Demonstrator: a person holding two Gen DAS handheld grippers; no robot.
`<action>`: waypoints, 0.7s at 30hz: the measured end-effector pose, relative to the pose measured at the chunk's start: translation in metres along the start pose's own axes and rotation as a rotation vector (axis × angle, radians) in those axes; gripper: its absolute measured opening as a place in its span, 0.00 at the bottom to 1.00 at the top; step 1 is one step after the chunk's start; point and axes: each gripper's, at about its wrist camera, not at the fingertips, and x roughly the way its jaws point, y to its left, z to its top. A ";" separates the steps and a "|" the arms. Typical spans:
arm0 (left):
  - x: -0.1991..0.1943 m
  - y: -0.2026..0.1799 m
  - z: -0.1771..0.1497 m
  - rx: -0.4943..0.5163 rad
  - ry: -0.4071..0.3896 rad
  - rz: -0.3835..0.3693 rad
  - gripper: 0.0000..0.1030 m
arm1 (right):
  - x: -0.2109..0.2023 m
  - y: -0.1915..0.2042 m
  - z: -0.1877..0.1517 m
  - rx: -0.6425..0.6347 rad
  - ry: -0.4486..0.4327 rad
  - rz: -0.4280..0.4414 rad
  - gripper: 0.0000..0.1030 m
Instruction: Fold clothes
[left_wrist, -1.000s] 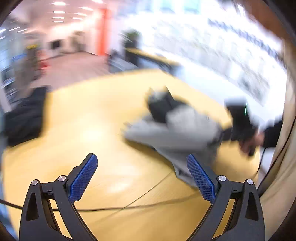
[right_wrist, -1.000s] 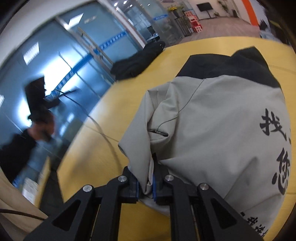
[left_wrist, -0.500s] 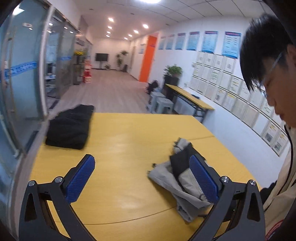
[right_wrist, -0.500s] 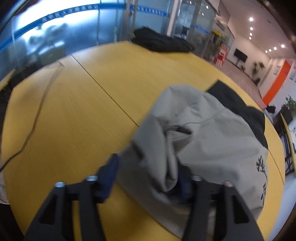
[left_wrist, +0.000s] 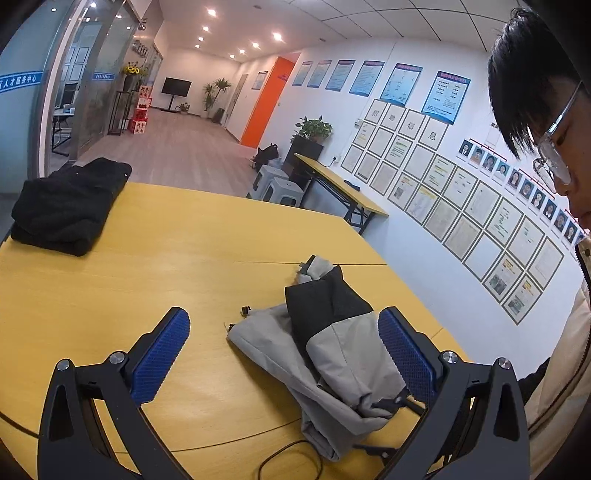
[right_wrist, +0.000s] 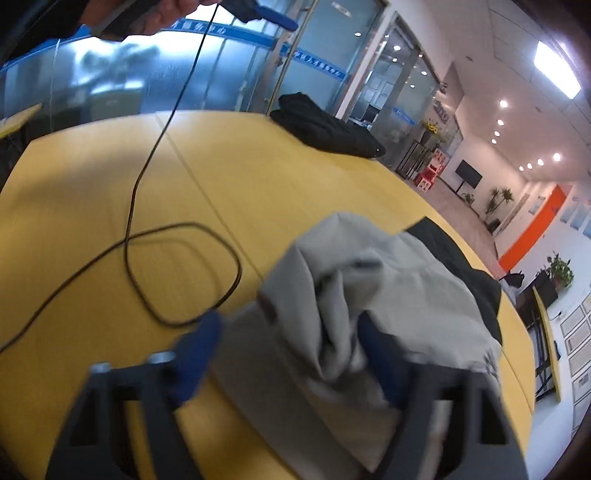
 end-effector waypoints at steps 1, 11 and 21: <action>0.006 0.000 -0.001 0.009 0.011 -0.005 1.00 | 0.000 -0.005 0.004 0.025 -0.019 0.012 0.31; 0.103 -0.017 -0.023 0.039 0.146 -0.149 1.00 | 0.026 0.045 -0.025 -0.293 -0.003 0.048 0.43; 0.214 -0.090 -0.033 0.009 0.214 -0.521 1.00 | -0.013 -0.036 -0.076 -0.178 0.055 -0.190 0.65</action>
